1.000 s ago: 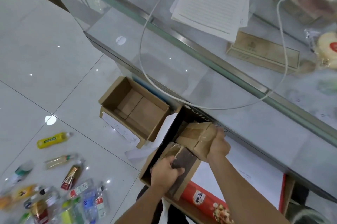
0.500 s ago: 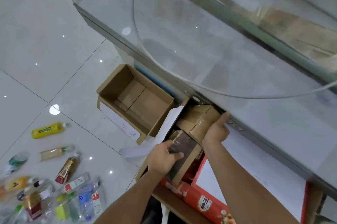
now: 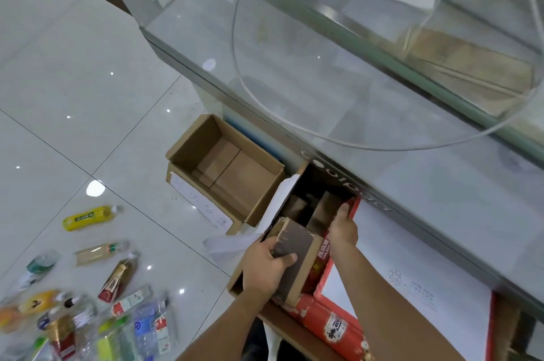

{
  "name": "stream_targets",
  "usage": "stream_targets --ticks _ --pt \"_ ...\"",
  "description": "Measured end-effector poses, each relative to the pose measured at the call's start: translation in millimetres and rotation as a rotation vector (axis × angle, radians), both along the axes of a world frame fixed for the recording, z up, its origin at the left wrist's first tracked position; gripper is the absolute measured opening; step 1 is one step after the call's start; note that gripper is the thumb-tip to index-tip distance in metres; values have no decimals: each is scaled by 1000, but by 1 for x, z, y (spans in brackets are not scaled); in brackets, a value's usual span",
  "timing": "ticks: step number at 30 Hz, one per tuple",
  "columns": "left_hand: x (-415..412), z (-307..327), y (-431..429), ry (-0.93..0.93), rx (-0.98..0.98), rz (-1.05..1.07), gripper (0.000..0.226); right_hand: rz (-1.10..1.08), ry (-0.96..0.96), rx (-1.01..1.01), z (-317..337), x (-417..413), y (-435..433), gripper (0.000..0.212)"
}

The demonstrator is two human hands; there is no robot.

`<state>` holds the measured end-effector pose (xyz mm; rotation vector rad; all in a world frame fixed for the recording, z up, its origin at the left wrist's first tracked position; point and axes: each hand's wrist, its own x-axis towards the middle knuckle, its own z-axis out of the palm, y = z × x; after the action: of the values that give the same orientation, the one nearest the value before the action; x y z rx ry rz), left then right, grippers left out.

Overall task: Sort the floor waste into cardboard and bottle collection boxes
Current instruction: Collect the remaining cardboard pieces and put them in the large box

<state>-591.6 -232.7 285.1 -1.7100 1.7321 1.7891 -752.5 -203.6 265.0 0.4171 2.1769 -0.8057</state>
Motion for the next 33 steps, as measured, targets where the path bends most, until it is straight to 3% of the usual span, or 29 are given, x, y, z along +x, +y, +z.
stream_targets --ticks 4,9,13,17,21,25,28,33 --pt "-19 6 0 39 -25 -9 19 -38 -71 9 3 8 23 57" --pt "-53 12 -11 103 -122 -19 14 -177 -192 -134 -7 19 30 59" --pt "-67 2 -23 85 -120 -91 21 -193 -218 -161 -15 17 28 62" --pt "-56 -23 -21 -67 -69 -204 34 -166 -262 -203 -15 22 31 56" --pt "-41 -35 -13 -184 -87 -290 74 -118 -298 -209 -12 24 32 63" --pt "-39 -31 -7 -155 -22 -371 80 -25 -322 -190 -4 30 28 60" --pt "-35 -23 -11 -212 99 -483 74 204 -279 -86 6 33 25 54" --pt "-5 8 -20 -335 224 -655 77 1210 97 229 28 43 32 25"
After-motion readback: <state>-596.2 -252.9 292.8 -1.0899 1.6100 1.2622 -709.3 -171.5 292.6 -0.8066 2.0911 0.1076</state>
